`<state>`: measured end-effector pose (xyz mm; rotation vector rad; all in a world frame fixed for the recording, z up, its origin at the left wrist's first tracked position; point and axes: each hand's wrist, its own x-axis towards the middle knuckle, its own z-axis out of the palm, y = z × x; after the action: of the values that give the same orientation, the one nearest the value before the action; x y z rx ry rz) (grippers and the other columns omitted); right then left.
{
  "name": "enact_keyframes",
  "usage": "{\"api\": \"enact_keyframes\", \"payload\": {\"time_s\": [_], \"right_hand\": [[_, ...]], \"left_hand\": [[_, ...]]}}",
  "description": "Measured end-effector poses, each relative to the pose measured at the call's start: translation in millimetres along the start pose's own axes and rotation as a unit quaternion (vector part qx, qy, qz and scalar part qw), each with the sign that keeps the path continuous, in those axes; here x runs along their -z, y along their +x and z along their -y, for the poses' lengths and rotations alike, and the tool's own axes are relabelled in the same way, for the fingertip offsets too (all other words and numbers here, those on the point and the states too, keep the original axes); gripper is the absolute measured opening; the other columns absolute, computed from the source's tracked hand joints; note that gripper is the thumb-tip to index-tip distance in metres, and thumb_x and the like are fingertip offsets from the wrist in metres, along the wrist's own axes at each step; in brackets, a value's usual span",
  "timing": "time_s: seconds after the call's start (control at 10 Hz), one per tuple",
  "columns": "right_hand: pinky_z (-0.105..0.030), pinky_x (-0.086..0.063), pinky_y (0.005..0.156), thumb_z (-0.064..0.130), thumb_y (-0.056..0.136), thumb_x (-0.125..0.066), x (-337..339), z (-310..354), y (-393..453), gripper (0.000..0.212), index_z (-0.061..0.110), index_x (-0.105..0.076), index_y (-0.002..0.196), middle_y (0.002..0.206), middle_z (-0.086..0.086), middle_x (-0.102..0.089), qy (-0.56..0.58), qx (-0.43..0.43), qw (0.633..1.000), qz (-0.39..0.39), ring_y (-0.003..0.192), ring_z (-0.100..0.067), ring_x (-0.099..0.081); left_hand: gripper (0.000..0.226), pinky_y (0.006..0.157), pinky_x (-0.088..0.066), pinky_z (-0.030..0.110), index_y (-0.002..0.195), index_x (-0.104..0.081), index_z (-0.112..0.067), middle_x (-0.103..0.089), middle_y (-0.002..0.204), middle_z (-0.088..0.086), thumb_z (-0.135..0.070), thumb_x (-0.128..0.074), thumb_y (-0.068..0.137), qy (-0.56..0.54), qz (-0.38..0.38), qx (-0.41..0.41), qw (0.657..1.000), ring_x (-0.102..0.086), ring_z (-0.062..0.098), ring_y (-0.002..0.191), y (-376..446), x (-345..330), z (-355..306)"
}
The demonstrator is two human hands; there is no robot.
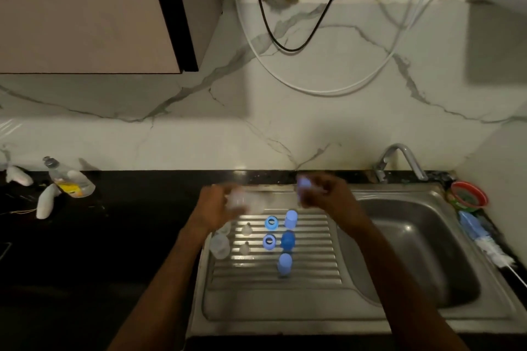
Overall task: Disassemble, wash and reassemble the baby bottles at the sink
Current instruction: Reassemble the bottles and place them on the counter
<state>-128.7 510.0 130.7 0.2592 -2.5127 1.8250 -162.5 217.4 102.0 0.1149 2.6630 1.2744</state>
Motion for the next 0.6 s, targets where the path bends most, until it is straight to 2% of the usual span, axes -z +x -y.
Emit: {"api": "enact_keyframes", "payload": {"time_s": [0.1, 0.2, 0.3, 0.4, 0.5, 0.6], "right_hand": [[-0.027, -0.049, 0.089, 0.033, 0.085, -0.078, -6.1, -60.4, -10.6, 0.035, 0.021, -0.065, 0.115, 0.116, 0.004, -0.058, -0.488, -0.029, 0.853, 0.181, 0.106, -0.010, -0.059], [-0.026, -0.052, 0.090, 0.027, 0.083, -0.081, -5.0, -26.5, 7.3, 0.036, 0.023, -0.067, 0.116, 0.110, 0.003, -0.067, -0.387, -0.006, 0.914, 0.119, 0.099, -0.006, -0.063], [-0.019, -0.057, 0.080, 0.021, 0.086, -0.079, 7.3, 30.7, 29.6, 0.033, 0.019, -0.070, 0.118, 0.106, -0.001, -0.074, -0.065, 0.100, 0.993, -0.018, 0.086, -0.006, -0.071], [-0.026, -0.060, 0.074, 0.021, 0.092, -0.067, 10.6, 62.0, 27.3, 0.029, 0.016, -0.070, 0.121, 0.114, -0.014, -0.070, 0.433, 0.091, 0.897, 0.007, 0.083, -0.016, -0.071], [-0.029, -0.059, 0.075, 0.021, 0.093, -0.067, 5.8, -7.4, 18.2, 0.018, 0.023, -0.072, 0.110, 0.103, -0.005, -0.071, 0.066, 0.070, 0.995, 0.007, 0.083, -0.010, -0.068], [-0.030, -0.055, 0.087, 0.034, 0.079, -0.083, -11.6, -95.4, -4.9, 0.025, 0.031, -0.071, 0.101, 0.098, 0.014, -0.065, -0.305, -0.014, 0.943, 0.128, 0.086, 0.001, -0.061]], "left_hand": [[0.050, 0.090, -0.050, 0.025, 0.120, -0.067, -0.029, -0.063, 0.120, -0.005, -0.026, -0.088, 0.075, 0.217, 0.005, -0.029, 0.976, -0.062, 0.016, 0.115, -8.2, -12.7, 23.6], [0.046, 0.085, -0.058, 0.026, 0.114, -0.072, -0.028, -0.072, 0.107, -0.010, -0.039, -0.090, 0.073, -0.015, -0.088, -0.064, 0.994, -0.069, 0.006, 0.097, -5.2, 1.1, 2.9], [0.038, 0.077, -0.061, 0.028, 0.119, -0.072, -0.025, -0.076, 0.105, -0.001, -0.047, -0.072, 0.089, -0.216, -0.118, -0.076, 0.966, -0.073, 0.015, 0.093, -4.9, 21.9, -43.1], [0.046, 0.070, -0.059, 0.023, 0.123, -0.069, -0.015, -0.076, 0.108, 0.008, -0.047, -0.061, 0.091, -0.355, -0.102, -0.087, 0.925, -0.072, 0.014, 0.088, -0.8, 23.3, -46.0], [0.044, 0.082, -0.058, 0.030, 0.114, -0.072, -0.020, -0.073, 0.112, 0.004, -0.035, -0.089, 0.076, 0.029, -0.047, -0.074, 0.996, -0.070, 0.013, 0.096, -1.5, 5.1, 0.0], [0.056, 0.091, -0.056, 0.032, 0.109, -0.069, -0.028, -0.069, 0.111, -0.009, -0.051, -0.088, 0.062, 0.087, -0.017, -0.028, 0.996, -0.066, 0.010, 0.103, -16.4, -28.2, 40.5]]}}
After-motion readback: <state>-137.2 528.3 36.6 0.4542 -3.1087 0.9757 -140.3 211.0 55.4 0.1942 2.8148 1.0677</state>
